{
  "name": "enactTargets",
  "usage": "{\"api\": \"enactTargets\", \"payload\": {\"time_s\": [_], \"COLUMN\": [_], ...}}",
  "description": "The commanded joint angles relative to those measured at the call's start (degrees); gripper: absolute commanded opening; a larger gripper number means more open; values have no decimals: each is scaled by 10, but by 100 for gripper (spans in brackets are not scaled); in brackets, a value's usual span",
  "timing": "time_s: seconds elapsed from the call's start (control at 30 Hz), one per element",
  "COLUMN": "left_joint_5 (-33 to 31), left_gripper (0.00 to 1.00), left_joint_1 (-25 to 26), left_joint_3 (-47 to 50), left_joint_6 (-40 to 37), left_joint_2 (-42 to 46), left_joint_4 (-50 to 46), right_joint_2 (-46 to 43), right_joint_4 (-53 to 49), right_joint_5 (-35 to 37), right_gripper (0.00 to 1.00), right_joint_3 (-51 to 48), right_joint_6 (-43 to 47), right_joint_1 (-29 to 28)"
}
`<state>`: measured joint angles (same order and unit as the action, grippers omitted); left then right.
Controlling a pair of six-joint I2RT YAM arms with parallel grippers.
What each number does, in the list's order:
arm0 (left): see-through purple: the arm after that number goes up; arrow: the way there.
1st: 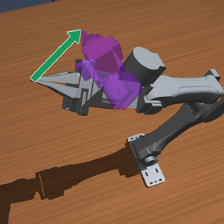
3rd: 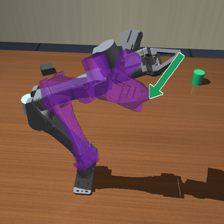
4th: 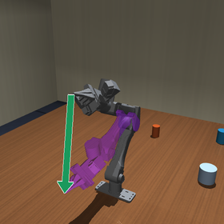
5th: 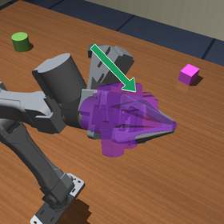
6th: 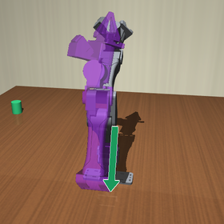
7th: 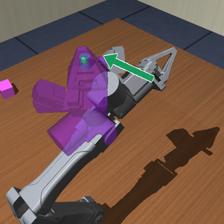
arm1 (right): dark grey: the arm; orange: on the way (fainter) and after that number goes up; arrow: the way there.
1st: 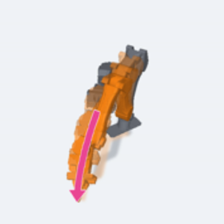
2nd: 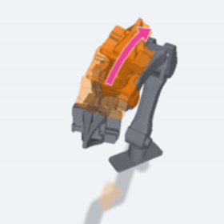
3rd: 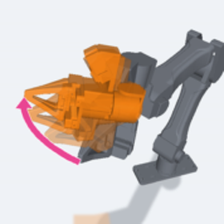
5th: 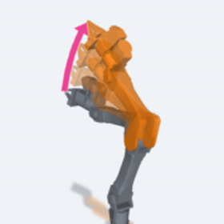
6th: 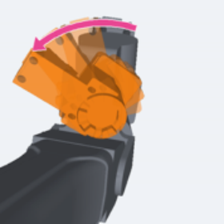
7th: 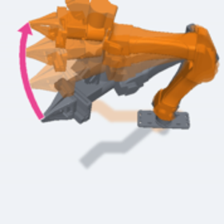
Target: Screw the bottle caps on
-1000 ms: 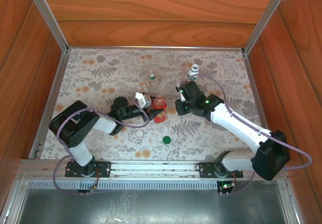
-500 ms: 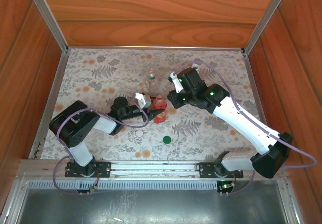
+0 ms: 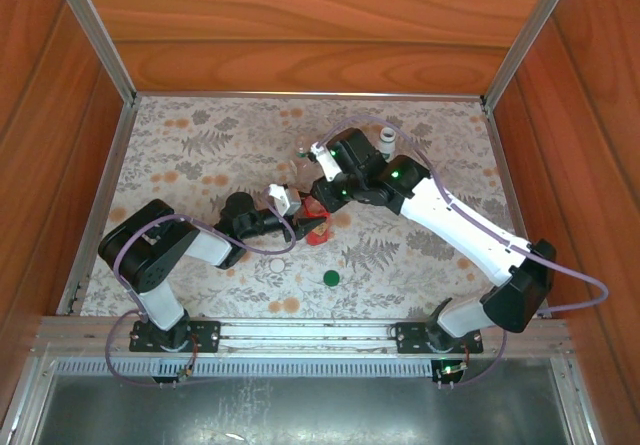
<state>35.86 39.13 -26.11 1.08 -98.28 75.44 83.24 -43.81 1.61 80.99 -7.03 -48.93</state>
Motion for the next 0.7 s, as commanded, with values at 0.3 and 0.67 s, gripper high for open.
{"api": "enactTargets", "payload": {"time_s": [0.3, 0.67], "left_joint_5": [18, 16], "left_gripper": [62, 62], "left_joint_1": [5, 4], "left_joint_3": [-10, -6], "left_joint_6": [0, -1], "left_joint_2": [-13, -11], "left_joint_4": [-3, -3], "right_joint_2": [15, 32], "right_joint_4": [-26, -52], "right_joint_5": [6, 29], "right_gripper": [33, 33], "right_joint_3": [16, 30], "right_joint_6": [31, 42], "right_joint_1": [-12, -20]}}
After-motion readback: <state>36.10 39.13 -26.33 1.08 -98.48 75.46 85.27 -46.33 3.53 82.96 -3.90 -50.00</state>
